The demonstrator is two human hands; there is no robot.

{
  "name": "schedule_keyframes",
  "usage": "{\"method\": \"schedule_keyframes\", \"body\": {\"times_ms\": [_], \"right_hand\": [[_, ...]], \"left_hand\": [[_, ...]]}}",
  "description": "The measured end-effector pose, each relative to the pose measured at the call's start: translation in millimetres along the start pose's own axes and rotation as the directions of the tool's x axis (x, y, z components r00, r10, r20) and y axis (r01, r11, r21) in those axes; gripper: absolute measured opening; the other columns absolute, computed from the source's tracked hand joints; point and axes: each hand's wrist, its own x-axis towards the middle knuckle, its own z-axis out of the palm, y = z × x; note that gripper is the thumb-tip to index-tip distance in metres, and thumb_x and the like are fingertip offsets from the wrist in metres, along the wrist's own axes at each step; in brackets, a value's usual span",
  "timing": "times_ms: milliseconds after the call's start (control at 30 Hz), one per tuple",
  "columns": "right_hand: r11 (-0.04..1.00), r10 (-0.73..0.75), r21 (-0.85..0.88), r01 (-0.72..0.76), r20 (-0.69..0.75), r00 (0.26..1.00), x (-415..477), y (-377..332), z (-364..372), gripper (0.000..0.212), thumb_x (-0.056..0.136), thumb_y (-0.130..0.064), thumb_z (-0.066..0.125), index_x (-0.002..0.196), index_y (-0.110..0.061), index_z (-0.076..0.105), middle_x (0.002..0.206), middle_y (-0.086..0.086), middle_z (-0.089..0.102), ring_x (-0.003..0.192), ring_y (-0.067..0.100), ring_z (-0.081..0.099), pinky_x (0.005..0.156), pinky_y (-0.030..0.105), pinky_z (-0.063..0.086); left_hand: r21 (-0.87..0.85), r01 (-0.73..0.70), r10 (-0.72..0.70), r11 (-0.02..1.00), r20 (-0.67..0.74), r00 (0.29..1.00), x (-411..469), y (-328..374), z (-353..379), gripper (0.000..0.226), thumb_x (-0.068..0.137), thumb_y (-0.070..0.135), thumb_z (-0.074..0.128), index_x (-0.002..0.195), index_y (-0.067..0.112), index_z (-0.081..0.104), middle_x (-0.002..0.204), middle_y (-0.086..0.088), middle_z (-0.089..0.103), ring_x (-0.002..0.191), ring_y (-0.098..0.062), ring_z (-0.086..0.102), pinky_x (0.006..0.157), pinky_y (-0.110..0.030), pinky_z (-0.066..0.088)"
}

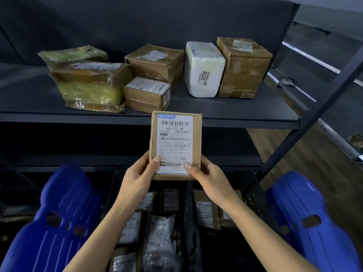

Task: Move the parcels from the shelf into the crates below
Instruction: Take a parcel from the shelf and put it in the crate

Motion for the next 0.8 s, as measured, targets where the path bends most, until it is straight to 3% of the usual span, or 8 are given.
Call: {"method": "schedule_keyframes", "body": {"times_ms": [133,200,267,367,467,567,667,800], "right_hand": [[0.998,0.067,0.007,-0.067,-0.014,0.998,0.8,19.8,14.1,0.046,0.081,-0.056,0.060,0.125,-0.044,0.054,0.110,-0.034,0.065,0.105,-0.015,0.058,0.078,-0.002,0.039],[0.993,0.110,0.045,-0.108,-0.029,0.994,-0.5,36.4,24.1,0.038,0.083,-0.052,0.061,0.120,-0.045,0.056,0.109,-0.034,0.065,0.104,-0.014,0.058,0.078,-0.002,0.040],[0.983,0.160,0.095,-0.155,-0.045,0.986,-5.2,57.6,36.1,0.045,0.080,-0.053,0.062,0.123,-0.041,0.056,0.110,-0.031,0.066,0.104,-0.012,0.060,0.078,-0.001,0.041],[0.954,0.274,0.143,-0.263,-0.057,0.960,-15.1,101.0,55.1,0.036,0.086,-0.044,0.065,0.121,-0.038,0.058,0.106,-0.033,0.067,0.101,-0.013,0.060,0.074,-0.001,0.042],[0.918,0.373,0.156,-0.364,-0.034,0.927,-25.9,142.1,73.2,0.034,0.086,-0.045,0.064,0.119,-0.041,0.058,0.106,-0.034,0.066,0.101,-0.013,0.060,0.073,-0.001,0.042],[0.874,0.468,0.163,-0.457,-0.036,0.883,-34.6,177.9,90.0,0.043,0.078,-0.055,0.064,0.119,-0.046,0.056,0.102,-0.038,0.065,0.095,-0.019,0.059,0.070,-0.002,0.042],[0.828,0.552,0.136,-0.544,-0.024,0.834,-39.8,213.0,105.0,0.026,0.085,-0.052,0.062,0.109,-0.053,0.052,0.094,-0.044,0.063,0.088,-0.024,0.056,0.068,0.001,0.044],[0.764,0.641,0.147,-0.628,-0.057,0.766,-41.6,257.7,123.3,0.025,0.087,-0.045,0.065,0.111,-0.044,0.058,0.102,-0.030,0.066,0.101,-0.006,0.060,0.085,0.017,0.047]], "left_hand": [[0.069,0.065,-0.065,0.996,-0.003,0.998,-2.2,-21.8,-9.8,0.061,0.078,0.071,0.054,0.127,0.034,0.060,0.114,0.017,0.069,0.109,-0.001,0.063,0.100,-0.032,0.045],[0.113,0.121,-0.118,0.986,-0.035,0.992,-2.7,-37.9,-18.4,0.075,0.076,0.077,0.047,0.136,0.033,0.052,0.126,0.014,0.063,0.120,-0.001,0.055,0.103,-0.028,0.040],[0.283,0.158,-0.129,0.946,-0.118,0.985,-3.7,-56.1,-30.3,0.080,0.081,0.076,0.039,0.145,0.027,0.040,0.143,0.010,0.049,0.133,-0.004,0.040,0.106,-0.026,0.034],[0.722,0.107,-0.031,0.683,-0.117,0.993,-9.5,-89.7,-50.9,0.080,0.087,0.067,0.025,0.152,0.020,0.024,0.158,0.005,0.024,0.146,-0.016,0.015,0.116,-0.033,0.020],[0.854,0.069,-0.051,0.516,-0.050,0.997,-13.7,-124.6,-68.4,0.077,0.092,0.061,0.024,0.153,0.015,0.016,0.161,0.002,0.013,0.148,-0.015,0.003,0.115,-0.027,0.007],[0.918,0.014,-0.091,0.397,0.025,0.996,-17.7,-152.8,-79.1,0.081,0.091,0.062,0.021,0.153,0.010,0.014,0.161,-0.003,0.011,0.148,-0.015,0.003,0.116,-0.025,-0.003],[0.941,-0.039,-0.135,0.335,0.089,0.987,-22.7,-174.0,-82.3,0.091,0.087,0.071,0.009,0.152,0.007,0.017,0.160,-0.005,0.015,0.148,-0.018,0.008,0.116,-0.026,-0.005],[0.954,-0.069,-0.183,0.293,0.127,0.975,-28.1,-203.3,-81.2,0.093,0.082,0.069,0.006,0.150,0.008,0.024,0.158,-0.006,0.023,0.147,-0.020,0.017,0.116,-0.029,0.011]]}}
